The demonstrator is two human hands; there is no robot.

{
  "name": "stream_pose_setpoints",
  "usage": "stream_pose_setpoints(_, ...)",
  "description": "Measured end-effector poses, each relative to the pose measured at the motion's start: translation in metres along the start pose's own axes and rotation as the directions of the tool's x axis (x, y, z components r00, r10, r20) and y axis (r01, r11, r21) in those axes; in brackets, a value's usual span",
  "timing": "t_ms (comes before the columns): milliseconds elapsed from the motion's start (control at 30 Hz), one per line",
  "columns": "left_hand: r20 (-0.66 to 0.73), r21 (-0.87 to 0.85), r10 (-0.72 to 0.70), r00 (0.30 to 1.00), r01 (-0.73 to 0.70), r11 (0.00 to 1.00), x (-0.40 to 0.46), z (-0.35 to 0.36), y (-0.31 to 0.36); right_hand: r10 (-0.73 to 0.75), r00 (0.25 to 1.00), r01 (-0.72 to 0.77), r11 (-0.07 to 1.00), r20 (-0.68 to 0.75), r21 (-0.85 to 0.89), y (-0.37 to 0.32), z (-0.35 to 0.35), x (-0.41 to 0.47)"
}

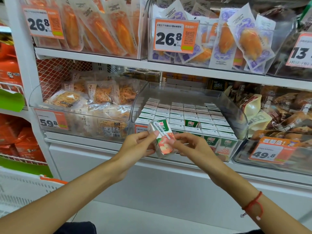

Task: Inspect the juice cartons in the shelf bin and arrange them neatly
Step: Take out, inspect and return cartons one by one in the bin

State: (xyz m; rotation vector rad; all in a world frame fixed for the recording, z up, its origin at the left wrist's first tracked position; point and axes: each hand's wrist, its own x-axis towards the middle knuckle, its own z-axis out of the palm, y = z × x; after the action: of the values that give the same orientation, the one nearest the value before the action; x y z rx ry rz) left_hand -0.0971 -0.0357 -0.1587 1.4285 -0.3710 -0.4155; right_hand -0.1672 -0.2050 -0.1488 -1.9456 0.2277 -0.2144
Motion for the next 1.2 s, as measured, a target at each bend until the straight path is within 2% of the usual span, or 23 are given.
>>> stream_pose_setpoints(133,0.040,0.026,-0.004,0.999,0.003,1.000,0.001,-0.004,0.002,0.097,0.982,-0.118,0.985,0.160,0.123,0.000,-0.011,0.001)
stream_pose_setpoints(267,0.090,0.078,0.046,0.995,-0.053,0.995,-0.001,-0.002,0.002,0.098,0.953,-0.163,0.963,0.287,0.213,-0.002,-0.011,-0.001)
stream_pose_setpoints(333,0.086,0.086,0.070,0.994,-0.077,0.993,-0.001,-0.002,0.001,0.079,0.960,-0.142,0.964,0.268,0.224,-0.001,-0.011,-0.001)
stream_pose_setpoints(533,-0.055,0.050,0.167,0.984,-0.164,0.985,0.001,-0.003,-0.003,0.038,0.984,-0.077,0.971,0.173,0.227,0.005,-0.009,0.001)
stream_pose_setpoints(733,-0.029,0.136,0.236,0.971,-0.230,0.964,0.000,-0.003,-0.001,-0.032,0.987,0.007,0.987,0.156,0.160,0.010,-0.015,0.003)
stream_pose_setpoints(800,-0.022,0.178,0.249,0.968,-0.241,0.954,0.000,-0.003,0.000,-0.124,0.990,0.119,0.990,0.064,0.073,0.009,-0.014,0.001)
stream_pose_setpoints(900,0.026,0.228,0.280,0.960,-0.279,0.933,-0.002,-0.001,0.001,-0.348,0.936,0.334,0.926,-0.055,-0.177,0.007,-0.008,-0.003)
stream_pose_setpoints(967,-0.006,0.229,0.303,0.953,-0.293,0.928,-0.003,0.002,-0.001,-0.430,0.899,0.388,0.870,-0.085,-0.305,0.005,-0.002,-0.006)
stream_pose_setpoints(1033,-0.061,0.243,0.306,0.950,-0.283,0.928,-0.003,0.001,-0.001,-0.452,0.888,0.397,0.846,-0.084,-0.356,0.004,0.004,-0.008)
stream_pose_setpoints(1100,-0.056,0.257,0.287,0.956,-0.264,0.930,-0.003,-0.002,0.001,-0.412,0.909,0.376,0.876,-0.066,-0.302,0.002,0.007,-0.008)
stream_pose_setpoints(1200,0.024,0.318,0.321,0.947,-0.312,0.895,-0.004,-0.008,0.006,-0.292,0.956,0.293,0.955,0.031,-0.042,-0.001,0.000,-0.007)
